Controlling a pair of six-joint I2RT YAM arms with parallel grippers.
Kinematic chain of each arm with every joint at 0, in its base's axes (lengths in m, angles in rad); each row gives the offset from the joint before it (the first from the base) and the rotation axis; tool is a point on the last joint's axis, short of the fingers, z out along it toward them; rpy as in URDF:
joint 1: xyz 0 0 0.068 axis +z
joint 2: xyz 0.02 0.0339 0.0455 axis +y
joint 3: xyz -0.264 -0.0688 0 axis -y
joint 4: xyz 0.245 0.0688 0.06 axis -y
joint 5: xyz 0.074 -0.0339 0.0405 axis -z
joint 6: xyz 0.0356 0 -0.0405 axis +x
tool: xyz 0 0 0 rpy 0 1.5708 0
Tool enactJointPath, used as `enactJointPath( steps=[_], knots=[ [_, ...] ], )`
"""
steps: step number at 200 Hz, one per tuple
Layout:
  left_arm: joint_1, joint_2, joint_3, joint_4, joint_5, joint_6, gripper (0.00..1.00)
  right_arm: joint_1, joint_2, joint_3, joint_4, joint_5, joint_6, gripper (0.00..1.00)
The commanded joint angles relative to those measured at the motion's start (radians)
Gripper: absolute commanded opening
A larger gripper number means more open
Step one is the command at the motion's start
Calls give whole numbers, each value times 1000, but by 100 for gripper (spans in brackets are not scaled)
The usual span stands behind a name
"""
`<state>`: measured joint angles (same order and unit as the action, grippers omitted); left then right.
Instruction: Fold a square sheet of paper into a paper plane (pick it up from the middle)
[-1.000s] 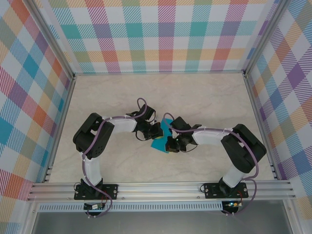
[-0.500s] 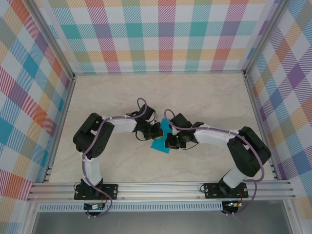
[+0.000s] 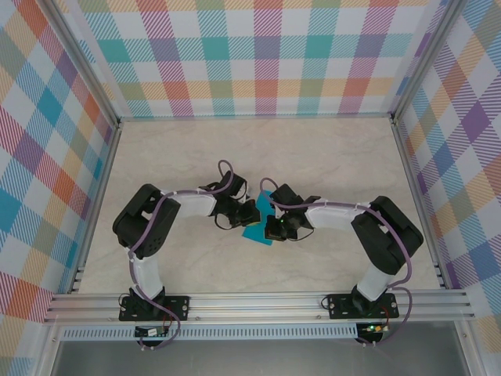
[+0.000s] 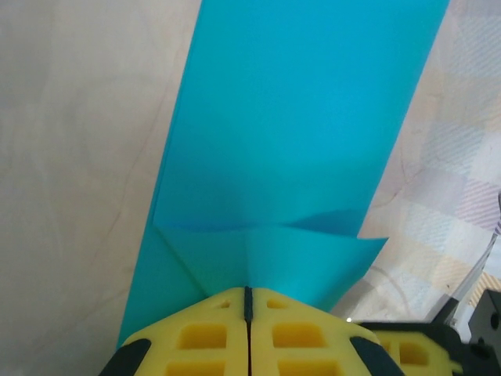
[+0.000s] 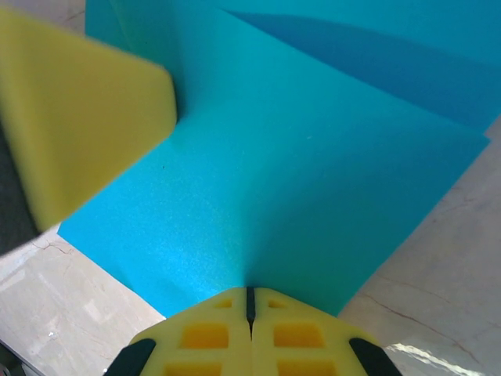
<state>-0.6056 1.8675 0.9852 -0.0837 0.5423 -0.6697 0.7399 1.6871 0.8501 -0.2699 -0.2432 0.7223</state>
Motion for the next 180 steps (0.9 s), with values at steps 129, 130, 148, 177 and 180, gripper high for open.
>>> enactJointPath(
  steps=[129,130,148,177,180],
  knots=[
    [-55,-66,-76,106,24,-16,6,3,33,-9,-48,27,-1,0],
    [-55,-65,-75,105,25,-16,6,3,34,-9,-48,27,0,0],
    [-64,-52,-75,111,42,-14,6,3,37,-8,-48,26,-1,0],
    [-73,-43,-94,130,53,-18,6,3,38,-7,-50,27,0,0],
    [-74,-43,-97,133,55,-17,6,3,39,-8,-50,28,0,0]
  ],
)
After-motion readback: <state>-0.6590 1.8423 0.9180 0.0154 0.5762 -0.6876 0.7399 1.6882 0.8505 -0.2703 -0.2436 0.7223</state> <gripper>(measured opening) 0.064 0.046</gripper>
